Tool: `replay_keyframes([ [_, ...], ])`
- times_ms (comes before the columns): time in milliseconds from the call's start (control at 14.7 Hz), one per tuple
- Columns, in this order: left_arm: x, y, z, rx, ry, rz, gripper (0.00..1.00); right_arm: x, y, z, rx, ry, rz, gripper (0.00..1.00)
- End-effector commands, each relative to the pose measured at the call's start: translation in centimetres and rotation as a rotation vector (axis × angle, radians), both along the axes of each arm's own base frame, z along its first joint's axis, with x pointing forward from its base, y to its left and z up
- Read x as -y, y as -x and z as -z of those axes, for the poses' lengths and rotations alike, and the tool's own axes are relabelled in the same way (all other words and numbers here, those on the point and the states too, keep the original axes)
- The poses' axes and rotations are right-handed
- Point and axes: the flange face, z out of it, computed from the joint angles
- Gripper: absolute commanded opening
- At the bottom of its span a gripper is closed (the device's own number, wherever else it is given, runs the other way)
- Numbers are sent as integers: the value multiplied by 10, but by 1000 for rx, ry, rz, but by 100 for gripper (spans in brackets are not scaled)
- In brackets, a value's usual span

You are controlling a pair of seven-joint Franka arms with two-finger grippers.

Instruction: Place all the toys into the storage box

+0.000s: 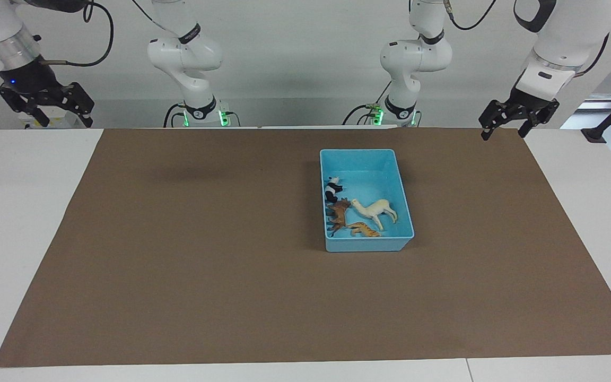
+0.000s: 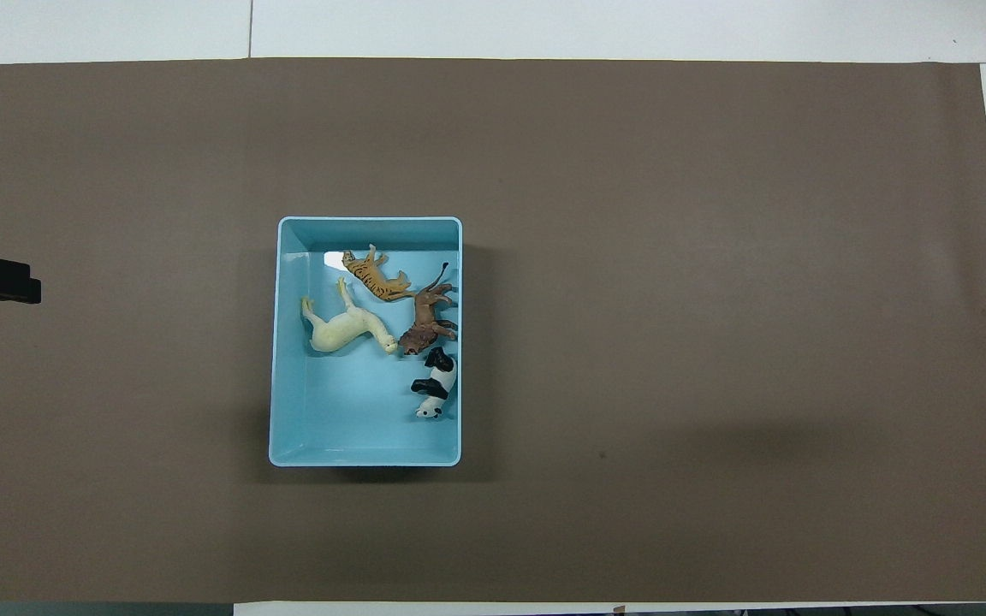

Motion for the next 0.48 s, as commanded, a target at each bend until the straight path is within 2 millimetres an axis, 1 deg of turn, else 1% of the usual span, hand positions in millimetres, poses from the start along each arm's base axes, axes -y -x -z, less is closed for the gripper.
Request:
replay_keyframes([
  [0,6,-4,-1,-14,15,17,100,1,6,-1,-8,5,15,100],
  [136,17,-6,-1,-24,7,36,100,1,6,-1,-6,5,14,100],
  [272,22,-10,0,-32,6,42,100,1,7,-2,-6,5,14,100],
  [408,24,-10,1,-29,7,47,100,1,7,-2,-6,5,14,100],
])
